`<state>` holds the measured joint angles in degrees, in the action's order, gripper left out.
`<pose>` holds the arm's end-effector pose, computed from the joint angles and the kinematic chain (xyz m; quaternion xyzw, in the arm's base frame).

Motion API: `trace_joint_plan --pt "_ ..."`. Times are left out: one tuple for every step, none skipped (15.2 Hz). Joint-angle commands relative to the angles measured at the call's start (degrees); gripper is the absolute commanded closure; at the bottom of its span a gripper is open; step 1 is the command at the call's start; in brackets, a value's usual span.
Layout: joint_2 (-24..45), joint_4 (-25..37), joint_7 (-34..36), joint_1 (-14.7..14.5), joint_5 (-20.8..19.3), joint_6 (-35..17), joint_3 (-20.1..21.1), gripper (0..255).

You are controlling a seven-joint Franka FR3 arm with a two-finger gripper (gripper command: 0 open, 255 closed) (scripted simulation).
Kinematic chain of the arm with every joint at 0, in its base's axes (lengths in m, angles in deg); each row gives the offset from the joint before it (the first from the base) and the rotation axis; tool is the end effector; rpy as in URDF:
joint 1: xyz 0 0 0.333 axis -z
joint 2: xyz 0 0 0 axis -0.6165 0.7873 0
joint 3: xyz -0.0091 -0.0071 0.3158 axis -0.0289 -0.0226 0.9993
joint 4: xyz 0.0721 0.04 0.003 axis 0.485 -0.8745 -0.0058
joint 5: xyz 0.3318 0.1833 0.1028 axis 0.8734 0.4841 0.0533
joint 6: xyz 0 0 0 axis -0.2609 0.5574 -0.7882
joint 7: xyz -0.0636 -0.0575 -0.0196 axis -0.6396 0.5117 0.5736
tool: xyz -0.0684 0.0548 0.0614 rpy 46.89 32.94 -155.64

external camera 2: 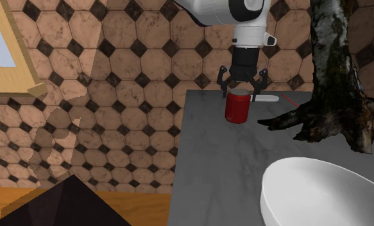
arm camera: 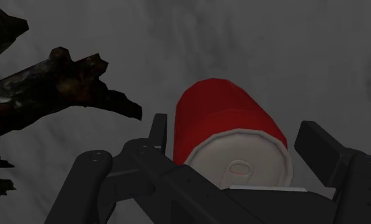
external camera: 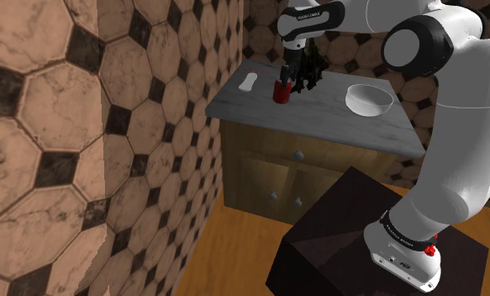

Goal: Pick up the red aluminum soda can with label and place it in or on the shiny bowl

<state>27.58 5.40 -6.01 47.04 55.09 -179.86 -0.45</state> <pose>0.6534 -0.1961 0.4269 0.9929 0.1162 -0.0264 0.0027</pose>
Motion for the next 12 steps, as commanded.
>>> trace_joint_plan --pt "0.0 -0.1 0.0 0.0 0.0 -0.2 0.0 0" --pt "0.0 -0.1 0.0 0.0 0.0 -0.2 0.0 0" --pt "0.0 -0.1 0.0 0.0 0.0 -0.2 0.0 0" --pt "0.0 -0.1 0.0 0.0 0.0 -0.2 0.0 0" --pt "0.0 -0.1 0.0 0.0 0.0 -0.2 0.0 0" --pt "0.0 -0.1 0.0 0.0 0.0 -0.2 0.0 255" --pt "0.0 -0.1 0.0 0.0 0.0 -0.2 0.0 255" --pt "0.0 -0.1 0.0 0.0 0.0 -0.2 0.0 255" --pt "0.0 -0.1 0.0 0.0 0.0 -0.1 0.0 255" --pt "0.1 0.0 0.0 0.0 0.0 -0.1 0.0 255" --pt "0.1 -0.1 0.0 0.0 0.0 -0.1 0.0 255" --pt "0.1 -0.1 0.0 0.0 0.0 -0.1 0.0 255"
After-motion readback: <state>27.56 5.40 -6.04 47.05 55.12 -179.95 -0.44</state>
